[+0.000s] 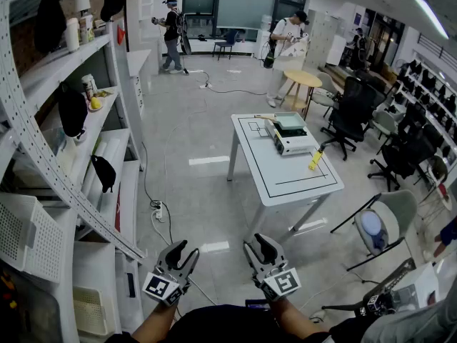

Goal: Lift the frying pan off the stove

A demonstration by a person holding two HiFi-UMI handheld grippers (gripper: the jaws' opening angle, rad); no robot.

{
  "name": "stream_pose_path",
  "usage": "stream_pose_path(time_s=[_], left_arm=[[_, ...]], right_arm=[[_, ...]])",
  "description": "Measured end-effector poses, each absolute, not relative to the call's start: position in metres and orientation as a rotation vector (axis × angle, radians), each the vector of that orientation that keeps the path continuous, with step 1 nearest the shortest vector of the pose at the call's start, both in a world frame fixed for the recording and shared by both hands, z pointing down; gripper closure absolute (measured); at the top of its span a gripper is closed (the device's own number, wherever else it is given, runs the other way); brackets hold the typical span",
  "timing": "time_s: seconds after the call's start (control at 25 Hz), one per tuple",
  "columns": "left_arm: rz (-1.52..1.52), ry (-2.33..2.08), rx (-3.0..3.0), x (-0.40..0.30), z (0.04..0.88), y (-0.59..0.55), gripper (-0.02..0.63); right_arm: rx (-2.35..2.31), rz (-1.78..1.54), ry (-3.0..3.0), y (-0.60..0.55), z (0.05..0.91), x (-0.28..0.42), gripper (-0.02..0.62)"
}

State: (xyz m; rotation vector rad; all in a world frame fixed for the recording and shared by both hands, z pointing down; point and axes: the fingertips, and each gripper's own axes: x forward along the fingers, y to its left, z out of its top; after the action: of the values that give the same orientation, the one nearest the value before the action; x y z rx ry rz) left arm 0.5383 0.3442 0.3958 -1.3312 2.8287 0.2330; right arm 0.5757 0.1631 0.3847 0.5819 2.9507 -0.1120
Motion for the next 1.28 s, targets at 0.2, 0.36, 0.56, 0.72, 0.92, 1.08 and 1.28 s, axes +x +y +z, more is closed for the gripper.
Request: stream_pose_path(time_s=[0.2, 0.36, 0.56, 0.72, 0.92, 1.08, 1.28], left_arm=[[0.333, 2.824, -1.338, 0.558, 0.391, 0.317, 0.442], [0.309, 2.865, -1.356, 0.563, 0.402, 0.309, 0.44], [0.311, 2.871, -1.323, 0.566, 0.4, 0.306, 0.44], [0.304, 2.852, -1.322, 0.567, 0.404, 0.304, 0.44], [0.304, 2.848, -1.317, 0.571, 0.405, 0.291, 0.44], [0.312, 2.869, -1.299, 0.573, 0.401, 0.28, 0.44], [0.299, 2.856, -1.297, 0.582, 0.394, 0.261, 0.44]], right_arm=[[0.611, -0.101, 3.011, 0.14, 0.393, 0.607, 0.423], [0.619, -0.081, 3.031, 0.13, 0.399, 0.613, 0.423], [0.6, -0.106, 3.029, 0.12, 0.401, 0.612, 0.423], [0.641, -0.179, 2.965, 0.113, 0.397, 0.617, 0.42], [0.642, -0.189, 2.962, 0.093, 0.399, 0.626, 0.42], [0.666, -0.225, 2.96, 0.083, 0.404, 0.629, 0.42], [0.705, -0.271, 2.943, 0.071, 0.407, 0.633, 0.42]])
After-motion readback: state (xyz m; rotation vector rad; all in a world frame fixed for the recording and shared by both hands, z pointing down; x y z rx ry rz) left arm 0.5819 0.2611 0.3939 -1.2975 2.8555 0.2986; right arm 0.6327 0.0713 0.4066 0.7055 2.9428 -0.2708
